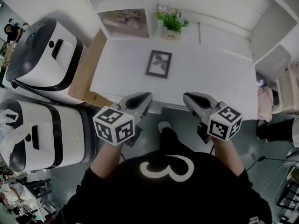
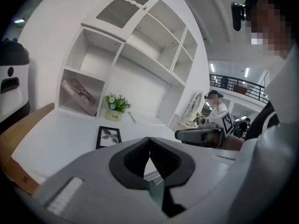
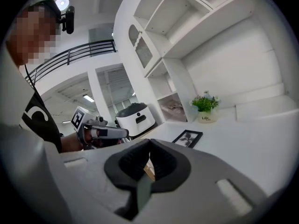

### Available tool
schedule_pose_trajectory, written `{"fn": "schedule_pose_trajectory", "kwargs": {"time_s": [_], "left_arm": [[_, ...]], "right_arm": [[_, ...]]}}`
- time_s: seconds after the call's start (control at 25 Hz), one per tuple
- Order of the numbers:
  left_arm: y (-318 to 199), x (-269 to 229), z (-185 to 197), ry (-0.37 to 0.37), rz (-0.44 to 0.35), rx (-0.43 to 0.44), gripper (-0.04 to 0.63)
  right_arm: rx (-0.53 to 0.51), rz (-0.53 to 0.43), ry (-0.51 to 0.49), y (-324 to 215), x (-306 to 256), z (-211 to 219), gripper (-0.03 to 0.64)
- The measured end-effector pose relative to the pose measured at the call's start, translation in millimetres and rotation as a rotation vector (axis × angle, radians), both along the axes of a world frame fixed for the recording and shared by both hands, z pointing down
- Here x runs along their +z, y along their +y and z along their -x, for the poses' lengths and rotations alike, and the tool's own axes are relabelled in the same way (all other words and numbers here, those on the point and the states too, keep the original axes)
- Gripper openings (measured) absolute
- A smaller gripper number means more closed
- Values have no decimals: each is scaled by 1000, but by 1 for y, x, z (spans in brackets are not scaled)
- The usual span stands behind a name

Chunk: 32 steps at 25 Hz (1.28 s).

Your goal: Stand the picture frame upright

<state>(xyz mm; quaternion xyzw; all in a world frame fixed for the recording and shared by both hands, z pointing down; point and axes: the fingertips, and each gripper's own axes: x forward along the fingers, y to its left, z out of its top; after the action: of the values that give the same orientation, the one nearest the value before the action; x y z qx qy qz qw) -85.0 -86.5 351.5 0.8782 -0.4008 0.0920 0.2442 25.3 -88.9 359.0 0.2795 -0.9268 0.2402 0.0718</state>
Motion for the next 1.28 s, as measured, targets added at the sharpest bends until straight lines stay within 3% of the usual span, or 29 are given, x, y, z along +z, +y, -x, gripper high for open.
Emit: {"fn": "schedule_pose_trajectory", "kwargs": {"time_s": [0.4, 0.52, 0.72, 0.76, 0.84, 0.88, 1.28], "left_arm": [[-108, 53, 20, -98, 84, -39, 11], [-131, 73, 26, -132, 114, -29, 12], [-164, 104, 34, -213, 146, -8, 15], [-169, 110, 36, -226, 155, -7, 25], [-181, 120, 38, -242, 175, -9, 137], [-186, 124, 39, -247, 183, -11, 150], [-211, 181, 29, -356, 301, 94, 164]], "right_arm": [[19, 64, 118, -113, 51, 15, 5], [6, 85, 170, -137, 73, 23, 83], [-10, 100, 277, -169, 106, 34, 144], [-13, 106, 289, -174, 112, 36, 152], [-24, 121, 302, -182, 122, 41, 157], [-29, 128, 309, -186, 127, 43, 159], [-22, 185, 453, -215, 174, 56, 207]]}}
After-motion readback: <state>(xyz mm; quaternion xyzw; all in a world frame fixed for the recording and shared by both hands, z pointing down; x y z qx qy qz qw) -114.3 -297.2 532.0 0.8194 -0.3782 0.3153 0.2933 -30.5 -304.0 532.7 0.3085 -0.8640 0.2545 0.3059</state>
